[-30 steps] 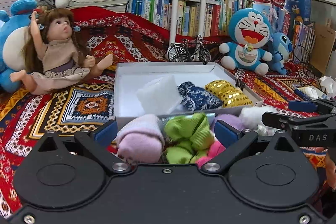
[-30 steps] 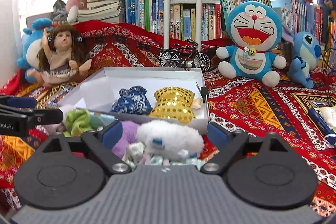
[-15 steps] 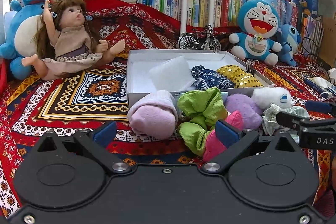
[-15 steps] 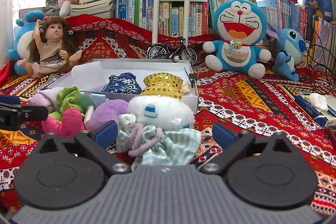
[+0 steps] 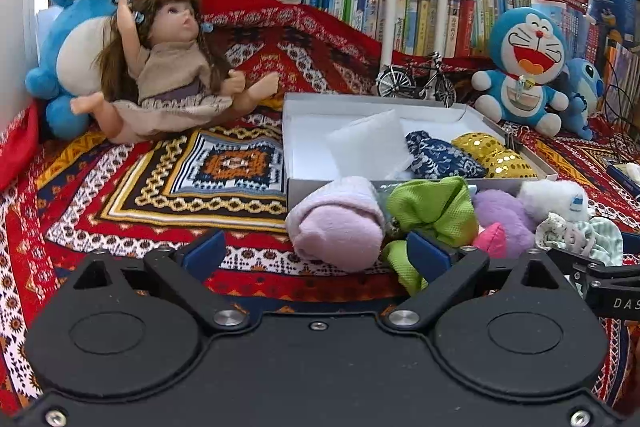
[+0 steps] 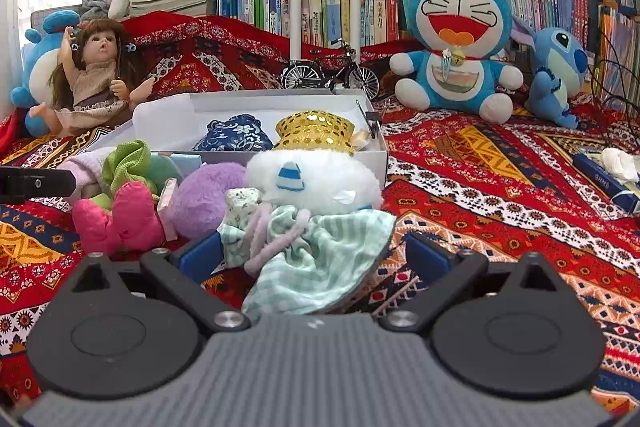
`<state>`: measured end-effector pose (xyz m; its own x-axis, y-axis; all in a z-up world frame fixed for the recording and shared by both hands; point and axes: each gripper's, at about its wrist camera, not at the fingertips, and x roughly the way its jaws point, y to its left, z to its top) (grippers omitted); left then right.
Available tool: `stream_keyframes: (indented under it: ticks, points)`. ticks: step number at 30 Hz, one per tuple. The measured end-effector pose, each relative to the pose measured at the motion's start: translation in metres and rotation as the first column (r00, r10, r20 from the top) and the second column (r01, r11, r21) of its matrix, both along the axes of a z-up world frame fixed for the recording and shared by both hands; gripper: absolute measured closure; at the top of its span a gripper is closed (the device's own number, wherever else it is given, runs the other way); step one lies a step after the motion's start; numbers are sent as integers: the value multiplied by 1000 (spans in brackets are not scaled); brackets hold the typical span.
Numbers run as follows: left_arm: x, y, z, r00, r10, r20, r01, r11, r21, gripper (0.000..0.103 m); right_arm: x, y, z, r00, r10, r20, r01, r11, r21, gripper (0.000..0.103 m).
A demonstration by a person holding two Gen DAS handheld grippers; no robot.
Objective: Organize soft objects
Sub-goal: 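Move both open tools back over the remaining soft items, then grasp the lavender sock ball with the left tool and lift it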
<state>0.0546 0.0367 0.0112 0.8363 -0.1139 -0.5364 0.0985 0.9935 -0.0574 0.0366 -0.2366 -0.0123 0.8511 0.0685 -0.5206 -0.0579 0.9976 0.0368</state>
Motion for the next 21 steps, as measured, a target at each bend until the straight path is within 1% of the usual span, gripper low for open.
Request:
stream_keyframes:
  ticks: [6,12,21]
  points:
    - [4,-3,-7,999,-11,-31,11,1000,-2,12,1,1,-1,1000,-3,-7,3,1000,-3,2]
    - [9,-8,-8,999,-13,-29,13,1000,-5,13,1,1,-2,1000,-4,-15,4,1000,-1,2]
    - [20,-13,-12,999,-17,-47,16,1000,-27,19,1,0,-2,1000,-11,-14,11,1000,6,2]
